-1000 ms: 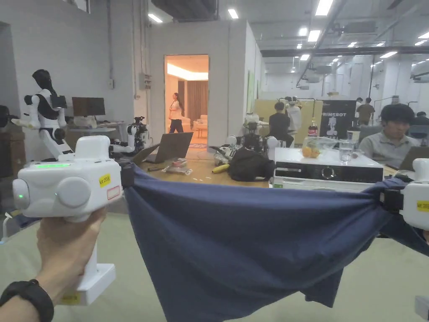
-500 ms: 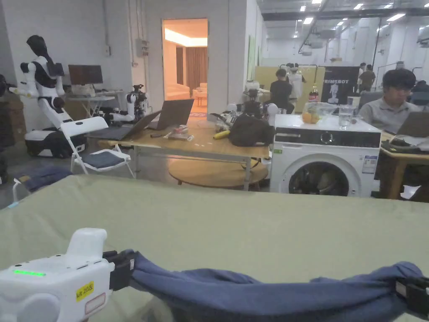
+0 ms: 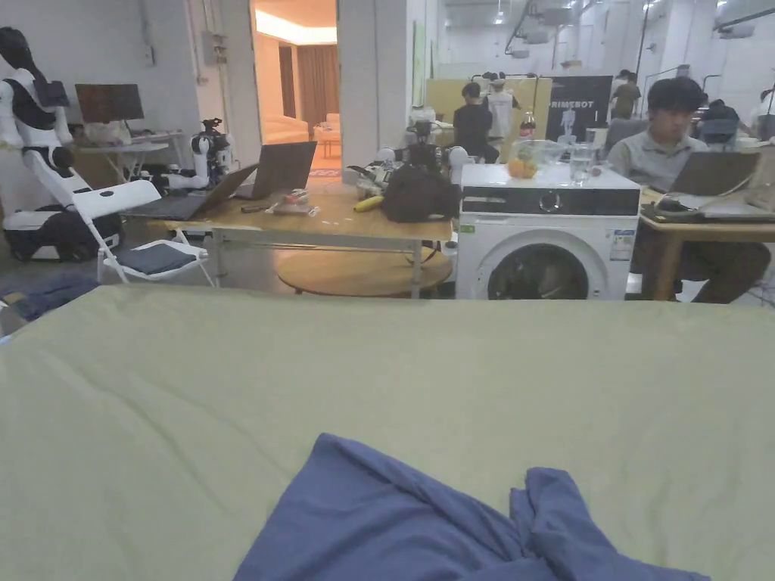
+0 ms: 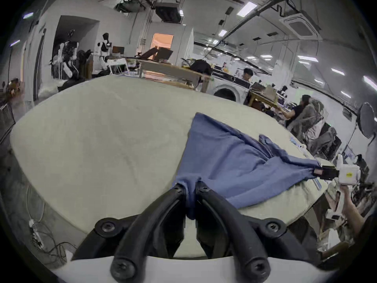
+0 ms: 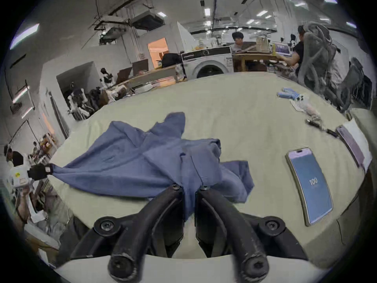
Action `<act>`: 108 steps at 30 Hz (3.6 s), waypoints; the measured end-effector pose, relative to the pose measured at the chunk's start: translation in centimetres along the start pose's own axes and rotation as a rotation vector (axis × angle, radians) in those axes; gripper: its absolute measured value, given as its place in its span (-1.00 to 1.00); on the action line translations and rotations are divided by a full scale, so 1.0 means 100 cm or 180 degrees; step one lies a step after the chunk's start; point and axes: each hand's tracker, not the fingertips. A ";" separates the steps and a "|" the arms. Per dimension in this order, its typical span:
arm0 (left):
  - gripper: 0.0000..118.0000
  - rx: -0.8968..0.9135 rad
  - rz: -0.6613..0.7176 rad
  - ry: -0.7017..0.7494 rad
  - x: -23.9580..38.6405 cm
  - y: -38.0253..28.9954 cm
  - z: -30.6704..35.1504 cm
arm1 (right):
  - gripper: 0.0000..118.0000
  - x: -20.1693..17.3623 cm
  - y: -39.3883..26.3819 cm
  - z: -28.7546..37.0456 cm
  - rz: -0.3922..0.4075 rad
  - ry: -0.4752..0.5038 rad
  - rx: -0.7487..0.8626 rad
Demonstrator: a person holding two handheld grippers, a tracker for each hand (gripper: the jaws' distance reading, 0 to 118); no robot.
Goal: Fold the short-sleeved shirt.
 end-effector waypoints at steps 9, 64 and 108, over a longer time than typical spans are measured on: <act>0.43 0.0654 -0.0467 0.0260 0.034 0.023 0.042 | 0.17 -0.012 0.000 0.039 0.0255 -0.0183 0.0654; -1.00 -0.0846 0.0197 0.0411 0.002 -0.030 -0.051 | 0.03 -0.068 0.063 0.008 0.0496 0.0378 0.0561; -1.00 0.1933 -0.0668 -0.0051 0.117 0.285 0.060 | -1.00 -0.039 0.338 0.102 0.0509 0.0046 0.1437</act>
